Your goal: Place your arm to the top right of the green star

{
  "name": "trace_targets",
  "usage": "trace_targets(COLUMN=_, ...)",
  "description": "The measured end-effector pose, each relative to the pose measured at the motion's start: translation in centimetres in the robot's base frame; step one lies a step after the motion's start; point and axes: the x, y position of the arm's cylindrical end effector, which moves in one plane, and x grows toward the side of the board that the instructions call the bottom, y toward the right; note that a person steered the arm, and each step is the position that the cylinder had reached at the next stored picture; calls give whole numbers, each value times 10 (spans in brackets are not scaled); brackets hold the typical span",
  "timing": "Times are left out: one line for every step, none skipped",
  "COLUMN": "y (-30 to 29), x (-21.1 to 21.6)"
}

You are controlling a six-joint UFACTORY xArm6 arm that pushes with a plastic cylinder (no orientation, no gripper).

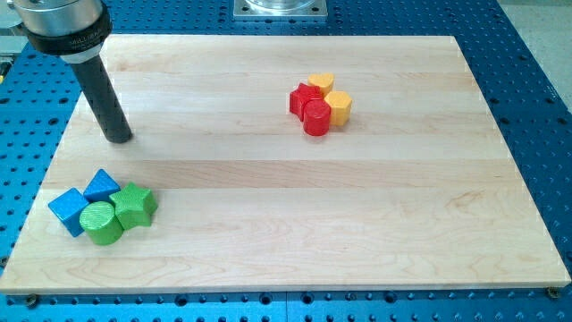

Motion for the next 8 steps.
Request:
trace_targets(y=0, x=0)
trace_targets(y=1, x=0)
trace_targets(y=1, x=-9)
trace_targets(y=1, x=-27)
trace_targets(y=2, x=-35)
trace_targets(y=2, x=-35)
trace_targets(y=-7, x=-32)
trace_targets(y=-7, x=-23)
